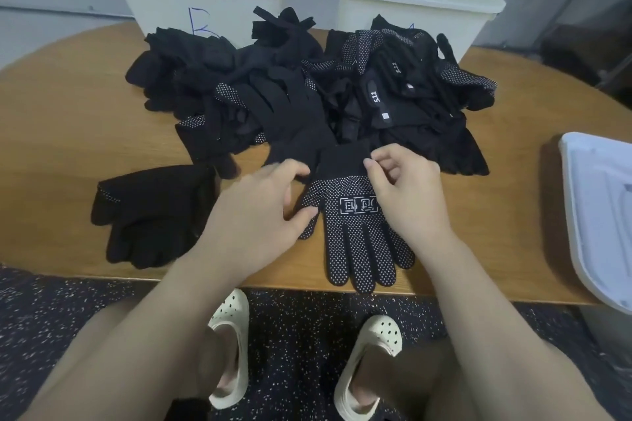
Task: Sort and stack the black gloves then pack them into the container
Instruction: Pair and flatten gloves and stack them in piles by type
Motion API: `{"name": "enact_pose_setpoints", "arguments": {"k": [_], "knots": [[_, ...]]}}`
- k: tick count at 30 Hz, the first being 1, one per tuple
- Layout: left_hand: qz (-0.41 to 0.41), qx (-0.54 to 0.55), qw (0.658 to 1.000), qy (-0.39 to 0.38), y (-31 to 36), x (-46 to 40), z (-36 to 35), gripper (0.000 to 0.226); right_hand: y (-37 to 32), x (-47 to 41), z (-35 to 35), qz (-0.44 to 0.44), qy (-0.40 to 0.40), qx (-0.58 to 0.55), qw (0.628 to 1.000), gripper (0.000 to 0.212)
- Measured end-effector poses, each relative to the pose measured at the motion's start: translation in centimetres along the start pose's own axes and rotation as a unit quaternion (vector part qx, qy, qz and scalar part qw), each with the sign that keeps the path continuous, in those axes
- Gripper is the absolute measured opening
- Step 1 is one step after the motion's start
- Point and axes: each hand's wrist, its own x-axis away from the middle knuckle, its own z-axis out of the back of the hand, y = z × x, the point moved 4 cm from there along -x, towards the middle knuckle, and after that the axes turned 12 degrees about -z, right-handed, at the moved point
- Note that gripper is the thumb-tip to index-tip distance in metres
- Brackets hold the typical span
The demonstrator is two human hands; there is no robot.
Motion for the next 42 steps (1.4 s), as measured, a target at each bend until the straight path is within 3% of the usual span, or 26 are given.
{"name": "enact_pose_setpoints", "arguments": {"k": [4, 6, 10, 13, 16, 33, 35, 38, 40, 42], "knots": [[-0.091, -0.005, 0.995, 0.041, 0.5, -0.1, -0.4, 0.046, 0.6, 0.4, 0.7, 0.046, 0.022, 0.023, 0.998, 0.015], [-0.126, -0.025, 0.992, -0.005, 1.0, -0.3, -1.6, 0.051, 0.3, 1.2, 0.9, 0.105, 0.012, 0.032, 0.994, 0.018], [-0.136, -0.061, 0.982, -0.115, 1.0, -0.6, -3.9, 0.073, -0.2, 3.3, -0.6, 0.153, -0.107, 0.085, 0.979, 0.038], [-0.138, -0.079, 0.977, -0.141, 0.5, -0.9, -4.1, 0.081, 0.3, 4.2, -1.5, 0.121, -0.201, 0.184, 0.955, 0.059], [-0.142, -0.087, 0.973, -0.162, 0.5, -0.9, -4.1, 0.084, 0.8, 4.5, -1.5, 0.118, -0.239, 0.266, 0.927, 0.067], [-0.158, -0.048, 0.972, -0.167, 0.0, 0.9, -2.4, 0.101, 0.5, 4.2, -1.7, 0.096, -0.208, 0.293, 0.928, 0.101], [-0.139, 0.007, 0.981, -0.136, -0.2, 0.8, -1.6, 0.091, 0.4, 4.1, -1.7, 0.094, -0.204, 0.287, 0.931, 0.107], [-0.1, 0.018, 0.995, 0.001, -1.6, 0.0, -0.1, 0.048, -0.5, 3.9, -1.5, 0.093, -0.184, 0.236, 0.95, 0.11], [-0.083, -0.038, 0.994, 0.061, -2.5, -0.6, 0.3, 0.034, -1.7, 3.4, -1.1, 0.114, -0.151, 0.183, 0.965, 0.098], [-0.063, -0.067, 0.994, 0.067, -3.2, -1.2, 0.0, 0.033, -2.6, 2.6, -1.0, 0.134, -0.123, 0.142, 0.973, 0.08]]}}
